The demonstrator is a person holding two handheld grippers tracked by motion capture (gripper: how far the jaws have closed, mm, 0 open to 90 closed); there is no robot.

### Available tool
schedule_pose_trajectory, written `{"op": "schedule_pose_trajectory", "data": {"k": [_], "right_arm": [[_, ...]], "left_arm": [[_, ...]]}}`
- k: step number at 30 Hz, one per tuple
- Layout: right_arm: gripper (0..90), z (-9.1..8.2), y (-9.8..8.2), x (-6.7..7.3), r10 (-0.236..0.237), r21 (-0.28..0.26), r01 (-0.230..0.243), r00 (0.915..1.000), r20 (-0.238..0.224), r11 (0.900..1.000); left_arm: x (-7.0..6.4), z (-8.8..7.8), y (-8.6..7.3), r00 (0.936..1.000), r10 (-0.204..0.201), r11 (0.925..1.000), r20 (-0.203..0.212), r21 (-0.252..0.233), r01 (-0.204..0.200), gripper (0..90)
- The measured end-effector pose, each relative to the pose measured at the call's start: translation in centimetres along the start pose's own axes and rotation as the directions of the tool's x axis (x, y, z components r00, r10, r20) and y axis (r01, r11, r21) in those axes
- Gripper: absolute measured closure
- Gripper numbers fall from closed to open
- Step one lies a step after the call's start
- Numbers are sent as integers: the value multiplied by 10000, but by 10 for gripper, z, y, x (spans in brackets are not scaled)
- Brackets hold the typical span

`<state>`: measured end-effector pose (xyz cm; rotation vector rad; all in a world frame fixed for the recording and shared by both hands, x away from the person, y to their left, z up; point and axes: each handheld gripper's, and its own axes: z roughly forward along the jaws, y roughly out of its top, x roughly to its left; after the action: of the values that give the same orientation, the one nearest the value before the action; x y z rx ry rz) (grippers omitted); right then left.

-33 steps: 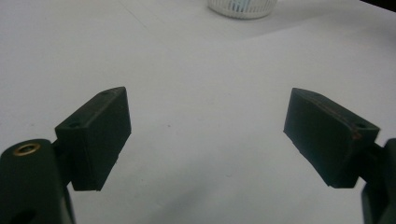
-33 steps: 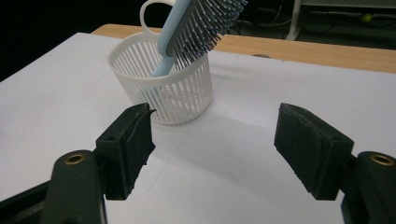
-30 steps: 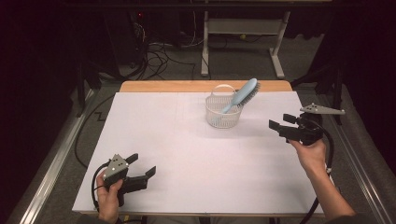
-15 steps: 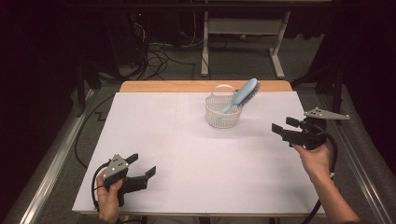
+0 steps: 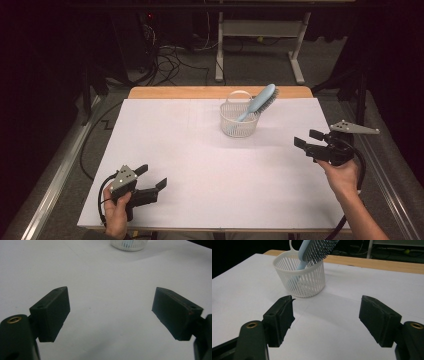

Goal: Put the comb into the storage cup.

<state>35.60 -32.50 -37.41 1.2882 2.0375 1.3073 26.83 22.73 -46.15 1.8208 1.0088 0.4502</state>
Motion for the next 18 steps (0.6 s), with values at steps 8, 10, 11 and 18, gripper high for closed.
{"op": "schedule_pose_trajectory", "data": {"k": [8, 10, 11, 18], "right_arm": [[284, -3, -4, 0, 39, -73, -39, 10000, -45, 10000], [284, -4, -4, 0, 25, -78, -25, 10000, -49, 10000], [284, -4, -5, 0, 67, -74, -67, 10000, -48, 9999], [283, -9, -10, 1, 79, -200, -81, 9999, -97, 9998]], "left_arm": [[0, 0, 0, 10000, -11, 10000, 16, -16, 11, 158], [0, 0, 0, 10000, -6, 10000, 14, -17, 6, 158], [0, 0, 0, 10000, -5, 10000, 16, -15, 5, 158], [0, 0, 0, 10000, 0, 10000, 10, -22, 0, 158]]}}
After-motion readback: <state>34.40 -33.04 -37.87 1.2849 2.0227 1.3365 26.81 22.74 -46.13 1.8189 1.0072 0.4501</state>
